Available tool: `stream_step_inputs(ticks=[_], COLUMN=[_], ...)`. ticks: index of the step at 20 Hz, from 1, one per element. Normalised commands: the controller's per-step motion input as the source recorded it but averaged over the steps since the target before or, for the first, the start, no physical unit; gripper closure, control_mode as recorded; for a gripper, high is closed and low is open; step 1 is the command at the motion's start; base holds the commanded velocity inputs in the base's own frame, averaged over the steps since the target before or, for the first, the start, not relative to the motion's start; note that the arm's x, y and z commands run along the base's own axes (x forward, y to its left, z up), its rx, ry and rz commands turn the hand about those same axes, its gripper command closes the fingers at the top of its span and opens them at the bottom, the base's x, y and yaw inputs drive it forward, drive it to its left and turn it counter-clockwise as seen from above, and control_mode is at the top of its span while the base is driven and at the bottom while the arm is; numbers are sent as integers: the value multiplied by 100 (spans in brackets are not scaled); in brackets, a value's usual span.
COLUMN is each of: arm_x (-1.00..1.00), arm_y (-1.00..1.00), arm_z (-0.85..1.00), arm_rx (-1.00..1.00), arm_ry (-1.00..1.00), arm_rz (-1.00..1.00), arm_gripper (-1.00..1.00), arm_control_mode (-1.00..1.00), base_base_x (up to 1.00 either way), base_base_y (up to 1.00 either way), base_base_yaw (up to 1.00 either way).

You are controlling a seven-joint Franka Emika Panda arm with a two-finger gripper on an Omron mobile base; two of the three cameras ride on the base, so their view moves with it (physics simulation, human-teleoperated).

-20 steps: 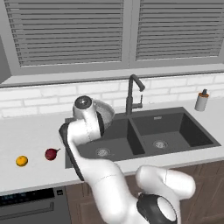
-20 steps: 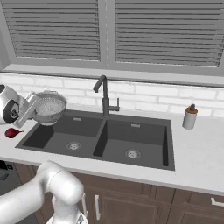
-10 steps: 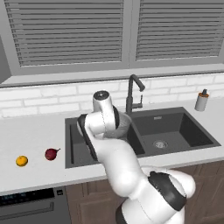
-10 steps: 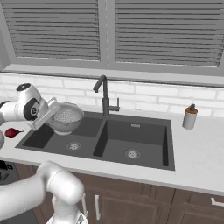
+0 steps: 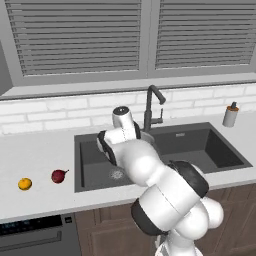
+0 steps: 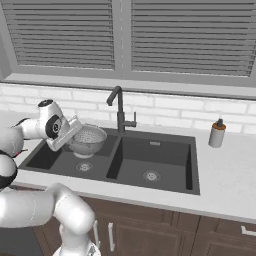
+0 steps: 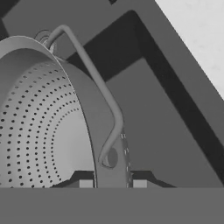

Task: Put the colander in the sink, put the tangerine, pear in the colander, and turn on the sink faucet and pour water over the colander.

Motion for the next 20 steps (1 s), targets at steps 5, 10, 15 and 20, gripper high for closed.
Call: stream_step_inputs(ticks=[5, 10, 15, 20], arm_x=[54, 44, 20, 6], arm_y=[46, 50, 49, 27], arm_z=[-41, -40, -44, -44], arm_rx=[0, 0, 0, -1], arm_ry=[0, 0, 0, 0], arm_rz=[-22, -20, -21, -27], arm_gripper=[100, 100, 100, 100], arm_control_mode=[-100, -100, -100, -100], base_base_x=[0, 0, 0, 0], base_base_y=[0, 0, 0, 0], base_base_yaw=[0, 0, 0, 0])
